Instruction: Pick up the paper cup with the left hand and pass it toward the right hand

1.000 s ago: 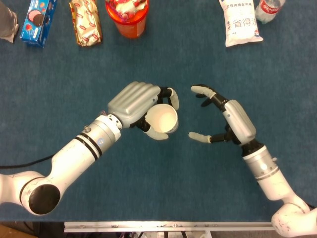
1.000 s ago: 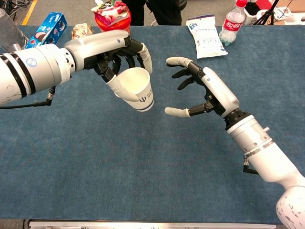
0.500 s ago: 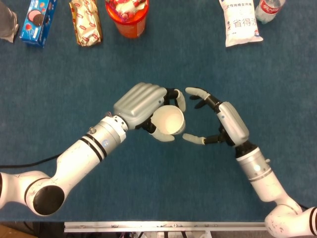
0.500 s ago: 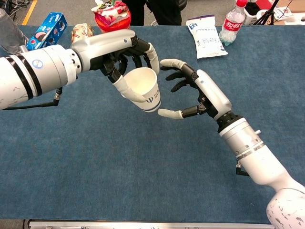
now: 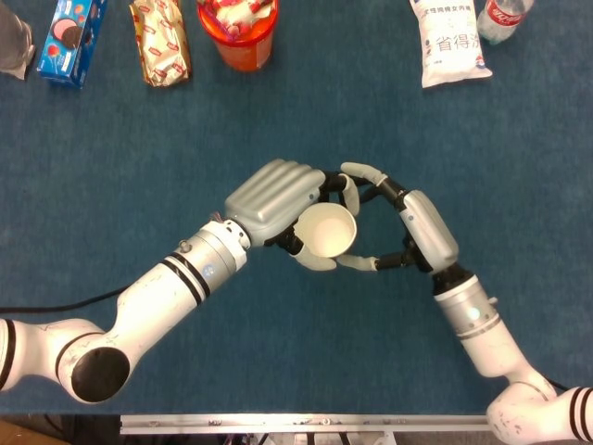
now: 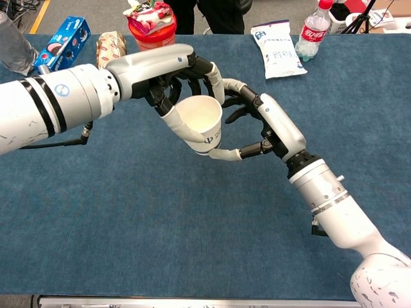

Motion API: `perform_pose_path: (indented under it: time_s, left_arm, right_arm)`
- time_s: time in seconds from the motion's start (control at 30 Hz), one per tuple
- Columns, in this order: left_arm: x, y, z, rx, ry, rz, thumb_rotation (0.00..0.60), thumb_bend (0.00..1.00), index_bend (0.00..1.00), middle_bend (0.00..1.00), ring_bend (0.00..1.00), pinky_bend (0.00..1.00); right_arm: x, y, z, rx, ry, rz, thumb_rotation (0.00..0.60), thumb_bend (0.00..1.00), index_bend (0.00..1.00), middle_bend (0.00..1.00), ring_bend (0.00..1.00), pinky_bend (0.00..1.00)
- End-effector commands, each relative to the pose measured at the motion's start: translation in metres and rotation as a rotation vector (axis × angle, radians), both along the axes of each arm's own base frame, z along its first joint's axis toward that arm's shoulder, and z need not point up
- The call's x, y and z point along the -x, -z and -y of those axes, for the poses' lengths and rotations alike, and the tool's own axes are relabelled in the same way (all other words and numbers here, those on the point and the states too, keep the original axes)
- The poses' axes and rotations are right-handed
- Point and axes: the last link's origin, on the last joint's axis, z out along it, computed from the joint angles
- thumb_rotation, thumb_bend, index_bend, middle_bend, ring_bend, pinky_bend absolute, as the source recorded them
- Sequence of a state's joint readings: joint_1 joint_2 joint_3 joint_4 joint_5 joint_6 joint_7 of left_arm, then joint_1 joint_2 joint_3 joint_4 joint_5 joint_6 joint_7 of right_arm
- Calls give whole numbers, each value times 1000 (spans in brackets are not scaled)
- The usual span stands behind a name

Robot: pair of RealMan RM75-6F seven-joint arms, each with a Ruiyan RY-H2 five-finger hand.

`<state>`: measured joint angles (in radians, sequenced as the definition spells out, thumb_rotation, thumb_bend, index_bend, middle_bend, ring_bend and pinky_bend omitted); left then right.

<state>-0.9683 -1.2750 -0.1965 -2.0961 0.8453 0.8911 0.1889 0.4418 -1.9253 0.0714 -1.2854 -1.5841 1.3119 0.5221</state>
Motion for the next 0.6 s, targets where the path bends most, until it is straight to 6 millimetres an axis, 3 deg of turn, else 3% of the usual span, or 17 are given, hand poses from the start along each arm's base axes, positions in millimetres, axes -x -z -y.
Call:
perform_pose_path:
  time_s: [0.03, 0.6]
  left_arm:
    - [-1, 1, 0, 0, 2, 2, 600, 0, 410, 392, 430, 696]
    - [-2, 7, 0, 4, 4, 14, 600, 0, 413, 393, 430, 699]
  right_arm:
    - [-1, 2, -1, -6, 1, 3, 600, 0, 191, 266, 268, 386]
    - [-4, 12, -7, -78, -38, 6, 600, 0, 191, 249, 268, 386]
